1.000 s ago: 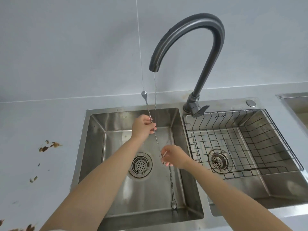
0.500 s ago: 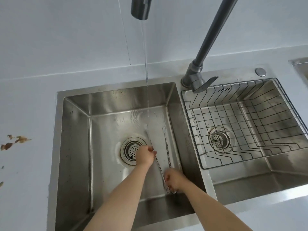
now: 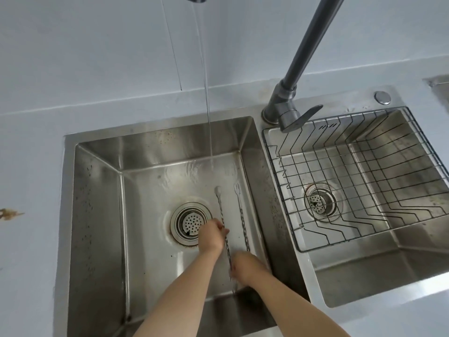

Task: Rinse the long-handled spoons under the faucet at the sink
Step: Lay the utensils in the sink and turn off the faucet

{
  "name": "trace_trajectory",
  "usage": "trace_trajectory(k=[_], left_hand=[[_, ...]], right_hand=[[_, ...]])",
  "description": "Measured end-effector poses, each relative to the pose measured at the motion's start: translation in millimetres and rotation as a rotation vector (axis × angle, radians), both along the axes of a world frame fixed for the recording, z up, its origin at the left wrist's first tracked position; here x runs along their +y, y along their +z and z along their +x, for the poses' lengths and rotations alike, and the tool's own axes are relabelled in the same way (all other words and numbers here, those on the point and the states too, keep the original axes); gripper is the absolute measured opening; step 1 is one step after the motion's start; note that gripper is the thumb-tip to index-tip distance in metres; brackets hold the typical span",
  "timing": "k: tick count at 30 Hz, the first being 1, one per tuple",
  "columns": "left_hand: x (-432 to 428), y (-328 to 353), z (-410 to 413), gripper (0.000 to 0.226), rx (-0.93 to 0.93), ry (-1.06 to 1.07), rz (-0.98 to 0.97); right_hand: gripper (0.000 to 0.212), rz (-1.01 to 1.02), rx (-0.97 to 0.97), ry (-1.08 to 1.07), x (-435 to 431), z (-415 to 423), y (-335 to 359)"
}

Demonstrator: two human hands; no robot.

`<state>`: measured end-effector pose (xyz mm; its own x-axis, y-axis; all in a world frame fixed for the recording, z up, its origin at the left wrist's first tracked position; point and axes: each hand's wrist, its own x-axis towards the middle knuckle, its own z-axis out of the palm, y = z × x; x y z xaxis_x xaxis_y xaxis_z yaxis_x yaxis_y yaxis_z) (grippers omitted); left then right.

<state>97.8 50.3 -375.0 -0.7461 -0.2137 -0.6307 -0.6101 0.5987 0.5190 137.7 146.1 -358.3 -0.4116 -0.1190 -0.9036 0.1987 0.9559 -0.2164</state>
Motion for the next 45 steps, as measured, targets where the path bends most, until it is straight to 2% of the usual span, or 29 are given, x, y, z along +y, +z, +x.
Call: trace_trajectory(k=[6,9,12,18,20,23,27,32,41,45], left_hand=[[-20,33,1,0.027,0.087,-0.039,0.012],[-35,69,-4,0.026,0.181,-0.039,-0.003],[-47,120,-16,0.038,0.292,-0.042,0.002],[-61,270,-58,0.046,0.764,0.032,0.027],[-59,319,-71,0.047,0.92,0.031,0.051],[-51,370,-91,0.05,1.072,-0.086,-0.029],[-41,399,-116,0.048,1.015,-0.229,-0.198],[-33,405,-123,0.019,0.987,-0.274,-0.243],[-31,409,-119,0.026,0.957,-0.22,-0.172],[-29,411,-117,0.024,0.96,-0.224,-0.195]], right_hand=[[0.016,-0.109,0.119,-0.139,1,-21,33],[0.042,-0.192,0.169,-0.286,2,-38,66],[0.06,-0.327,0.25,-0.414,2,-58,108],[0.076,-0.59,0.35,-0.82,11,-103,181],[0.072,-0.735,0.348,-0.968,18,-116,201],[0.064,-0.894,0.323,-1.145,33,-128,231],[0.07,-1.033,0.257,-1.383,53,-133,260],[0.079,-1.103,0.243,-1.516,62,-138,280],[0.078,-1.288,0.036,-1.803,58,-147,290],[0.074,-1.294,0.042,-1.869,55,-149,295]])
